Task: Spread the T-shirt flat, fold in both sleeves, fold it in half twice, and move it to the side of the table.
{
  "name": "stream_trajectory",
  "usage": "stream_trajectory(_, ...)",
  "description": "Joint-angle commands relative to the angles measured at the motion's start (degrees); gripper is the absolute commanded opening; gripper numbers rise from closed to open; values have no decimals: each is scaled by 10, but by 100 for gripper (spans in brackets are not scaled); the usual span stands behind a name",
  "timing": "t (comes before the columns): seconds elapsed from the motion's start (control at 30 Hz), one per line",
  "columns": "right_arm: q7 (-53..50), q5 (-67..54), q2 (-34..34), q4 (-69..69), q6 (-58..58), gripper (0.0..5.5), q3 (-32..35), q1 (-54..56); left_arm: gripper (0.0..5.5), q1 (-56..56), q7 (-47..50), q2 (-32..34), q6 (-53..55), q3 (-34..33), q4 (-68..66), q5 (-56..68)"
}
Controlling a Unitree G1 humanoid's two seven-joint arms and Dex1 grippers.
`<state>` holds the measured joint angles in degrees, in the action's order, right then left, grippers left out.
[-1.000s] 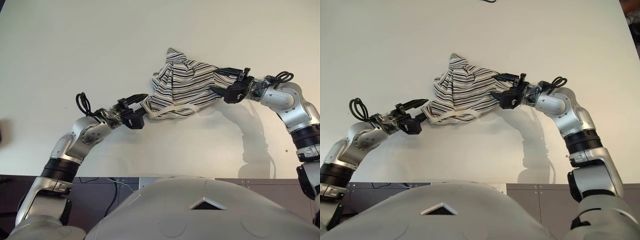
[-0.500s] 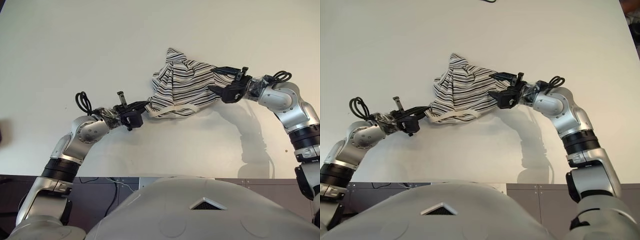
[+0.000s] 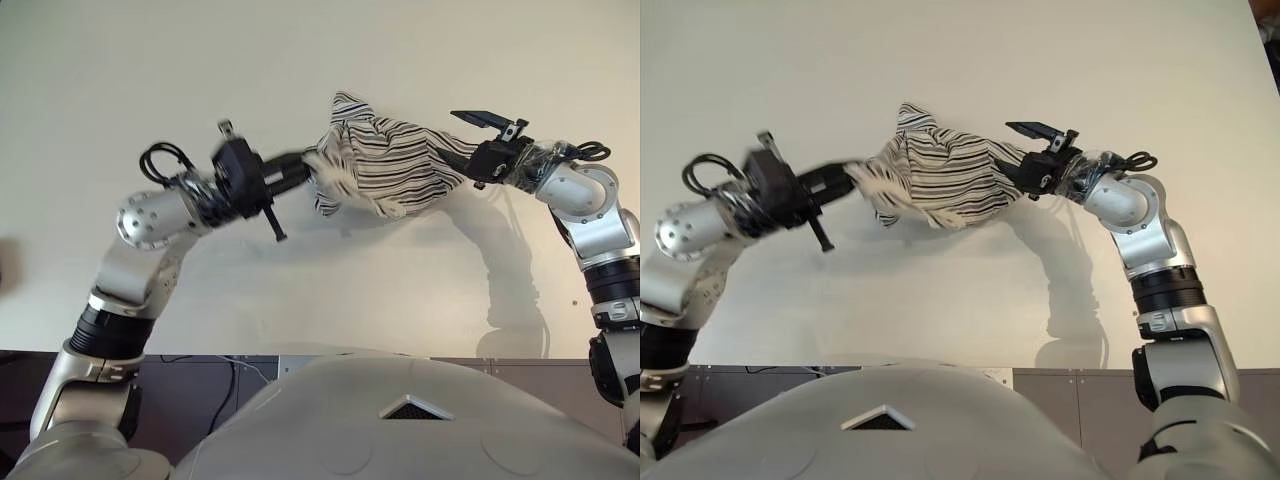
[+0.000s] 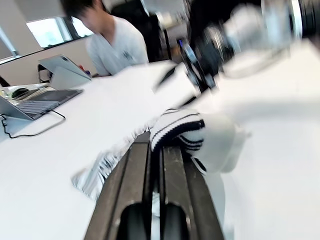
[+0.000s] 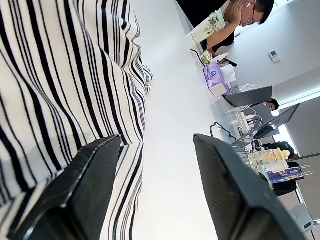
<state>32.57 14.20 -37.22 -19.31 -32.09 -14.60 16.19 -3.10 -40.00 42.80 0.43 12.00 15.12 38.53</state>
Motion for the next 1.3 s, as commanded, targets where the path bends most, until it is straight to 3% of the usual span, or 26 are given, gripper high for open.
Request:
stream_trajectory(0.03, 39, -76, 8, 57, 72, 266, 23, -34, 13, -223, 329, -62, 246, -165, -92, 401)
stream_trajectory(0.1, 52, -81, 13, 90, 81, 266, 6, -53, 13, -218, 382, -59, 301, -159, -151, 349)
stream_trajectory(0.2, 53, -86, 22, 132, 102, 266, -3, -69, 13, -197, 391, -40, 357, -124, -134, 297)
stream_trajectory(0.4, 90, -113, 40, 243, 162, 266, -28, -106, 13, -211, 268, 22, 419, -18, -15, 122)
stream_trajectory(0.6, 59, -30, 90, 177, 143, 266, -93, -98, 13, -209, 193, 19, 423, -18, -23, 29)
stream_trajectory(0.8, 20, 26, 103, 97, 109, 266, -100, -63, 13, -194, 156, 3, 442, -31, 2, 2)
stream_trajectory(1.07, 84, 148, -55, -6, -14, 266, -138, 2, 13, -157, 93, 28, 399, -57, 36, -61)
stream_trajectory(1.3, -6, 283, -171, -195, -126, 266, -160, 131, 13, -66, -29, 113, 239, -65, 70, -175)
